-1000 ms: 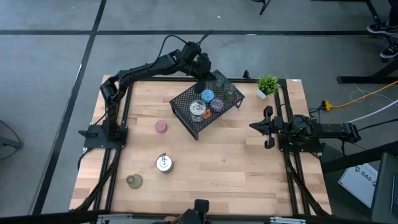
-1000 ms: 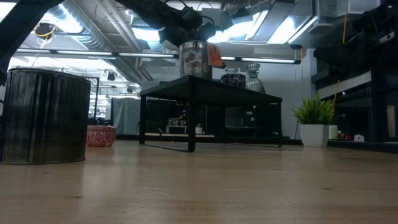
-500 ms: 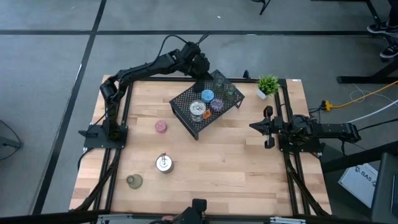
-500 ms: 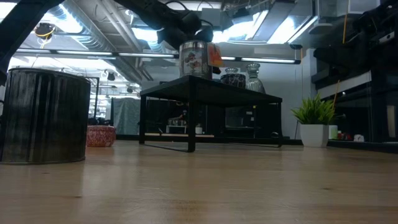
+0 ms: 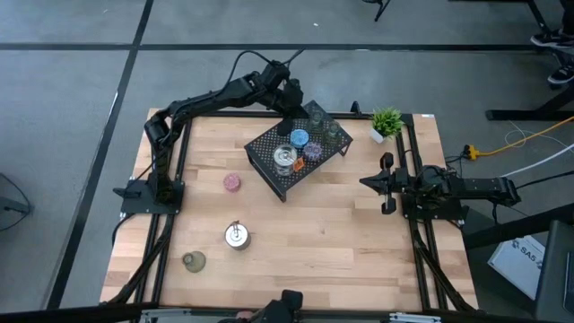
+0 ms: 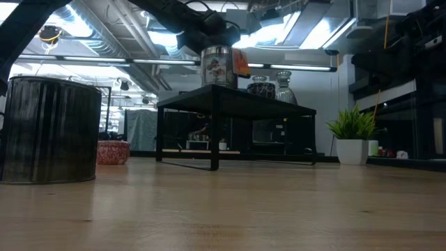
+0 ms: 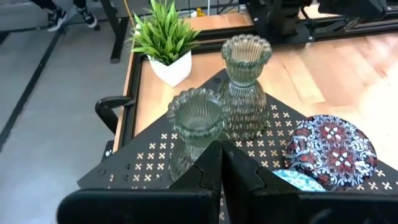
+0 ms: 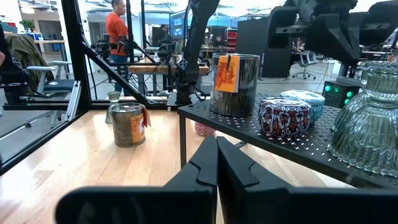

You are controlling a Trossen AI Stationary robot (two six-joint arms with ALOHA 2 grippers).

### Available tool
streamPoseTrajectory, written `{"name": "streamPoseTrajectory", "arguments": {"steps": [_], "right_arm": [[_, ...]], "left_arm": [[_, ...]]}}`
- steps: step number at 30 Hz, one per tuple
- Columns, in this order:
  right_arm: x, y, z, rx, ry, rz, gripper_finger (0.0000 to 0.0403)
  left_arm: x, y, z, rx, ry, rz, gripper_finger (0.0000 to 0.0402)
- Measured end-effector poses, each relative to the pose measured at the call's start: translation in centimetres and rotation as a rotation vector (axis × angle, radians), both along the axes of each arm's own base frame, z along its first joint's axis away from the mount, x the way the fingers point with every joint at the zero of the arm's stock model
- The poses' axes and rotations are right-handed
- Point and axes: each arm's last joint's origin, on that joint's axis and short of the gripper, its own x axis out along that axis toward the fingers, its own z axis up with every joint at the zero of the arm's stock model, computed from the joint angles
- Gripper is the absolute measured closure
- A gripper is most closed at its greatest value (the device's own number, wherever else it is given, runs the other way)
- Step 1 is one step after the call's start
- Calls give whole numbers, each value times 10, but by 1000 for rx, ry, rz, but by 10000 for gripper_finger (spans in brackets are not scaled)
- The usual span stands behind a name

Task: Pick & Place candle stick holders
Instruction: Put the top green glass candle holder on the shelf aligned with the green glass candle holder

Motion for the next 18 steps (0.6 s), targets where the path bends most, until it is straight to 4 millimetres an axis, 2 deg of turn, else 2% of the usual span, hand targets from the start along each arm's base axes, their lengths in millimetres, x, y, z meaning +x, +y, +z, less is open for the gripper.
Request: {"name": "streamPoseTrajectory", "arguments": {"steps": [7,18], "right_arm": [[0,0,0,0,0,0,402],[0,0,0,0,0,0,402]], "left_arm": [[0,-3,0,-55,-23,-79,400],[2,-2,-1,-28,-39,-94,400]]}}
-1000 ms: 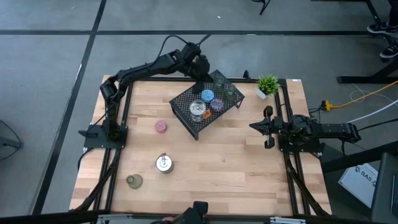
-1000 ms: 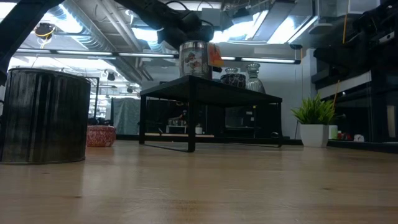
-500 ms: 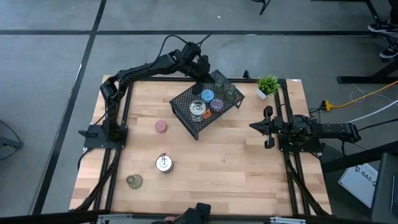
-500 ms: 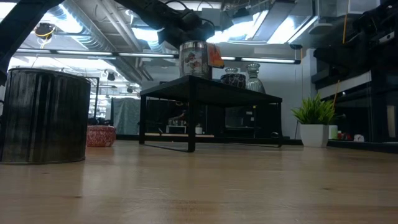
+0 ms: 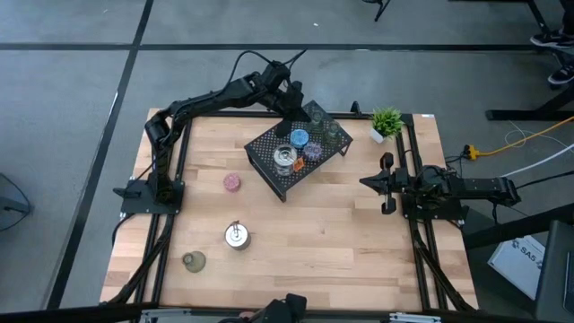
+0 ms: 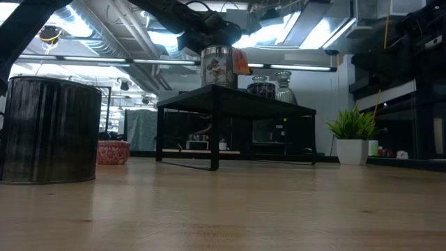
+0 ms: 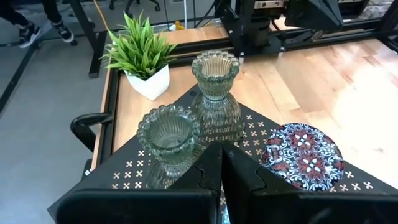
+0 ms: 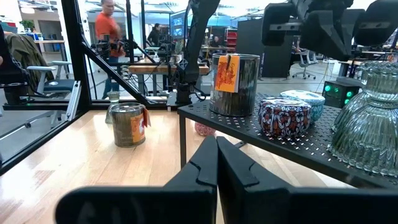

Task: Pick & Place candle stick holders
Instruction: Put the top green glass candle holder on the shelf aligned with the green glass candle holder

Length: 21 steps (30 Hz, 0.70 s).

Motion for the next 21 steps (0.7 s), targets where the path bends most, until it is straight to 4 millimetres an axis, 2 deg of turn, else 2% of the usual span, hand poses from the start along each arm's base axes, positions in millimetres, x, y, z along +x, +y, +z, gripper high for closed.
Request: {"name": "streamPoseTrajectory", "arguments": {"steps": [13,21], "right_arm": [[0,0,0,0,0,0,402],[0,0,0,0,0,0,402]], "left_arm": [[2,-3,0,19,-4,-20,400],[4,-7,-7,28,21,-30,400]]}}
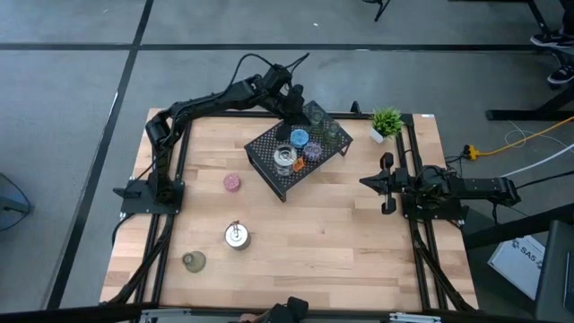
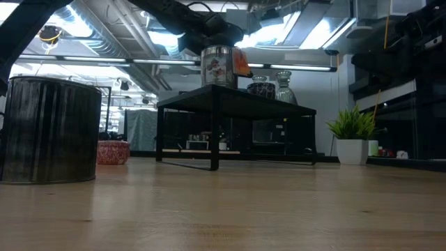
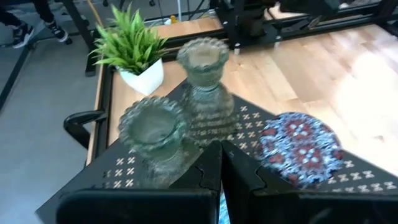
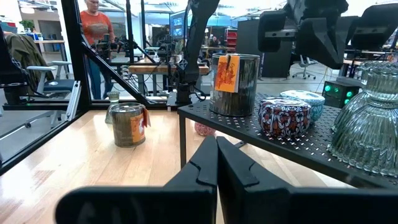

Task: Pick & Place candle stick holders
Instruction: Put the top green glass candle holder on the shelf aligned with the green glass candle holder

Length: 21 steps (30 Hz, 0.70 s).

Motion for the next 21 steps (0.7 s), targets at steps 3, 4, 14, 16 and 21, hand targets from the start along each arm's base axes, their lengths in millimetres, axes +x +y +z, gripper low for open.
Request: {"name": "streamPoseTrajectory", "arguments": {"steps": [3,4,14,16,21], "right_arm": [[0,0,0,0,0,0,402],[0,0,0,0,0,0,402],[0,0,0,0,0,0,402],[0,0,0,0,0,0,402],[0,0,0,0,0,0,402]], "left_arm": [[2,1,0,29,-7,25,400],[2,1,1,43,-12,38,400],[6,1,5,45,-52,56,400],[6,1,5,45,-53,55,400],[7,0,5,29,-51,64,400]]}}
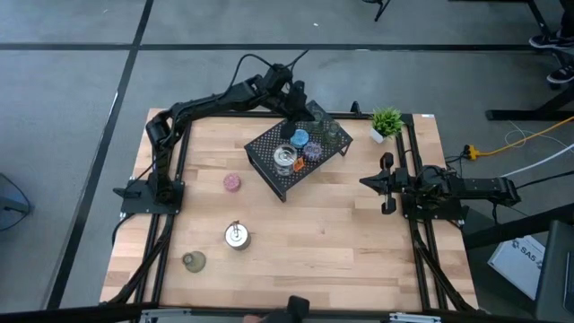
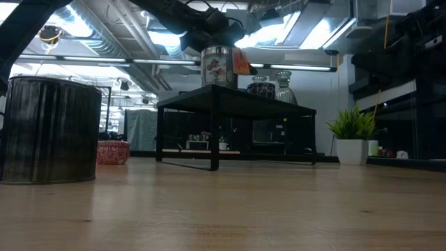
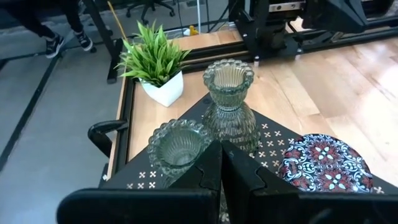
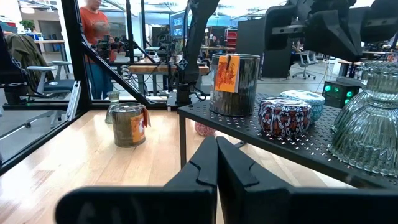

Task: Pick & Place candle stick holders
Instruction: Put the top green glass candle holder on the shelf aligned with the green glass candle holder

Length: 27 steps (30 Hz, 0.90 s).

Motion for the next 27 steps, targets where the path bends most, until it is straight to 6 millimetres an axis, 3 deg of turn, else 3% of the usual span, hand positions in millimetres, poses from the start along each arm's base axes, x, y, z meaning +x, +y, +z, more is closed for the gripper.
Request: {"name": "streamPoseTrajectory", "arguments": {"steps": [8,17,27], "right_arm": [[0,0,0,0,0,0,402],[0,0,0,0,0,1,402],[0,0,0,0,0,0,402]], "left_arm": [[-17,-10,24,19,56,135,400],[-19,-17,18,-50,163,313,400],[-10,-23,16,-62,143,352,400]]}}
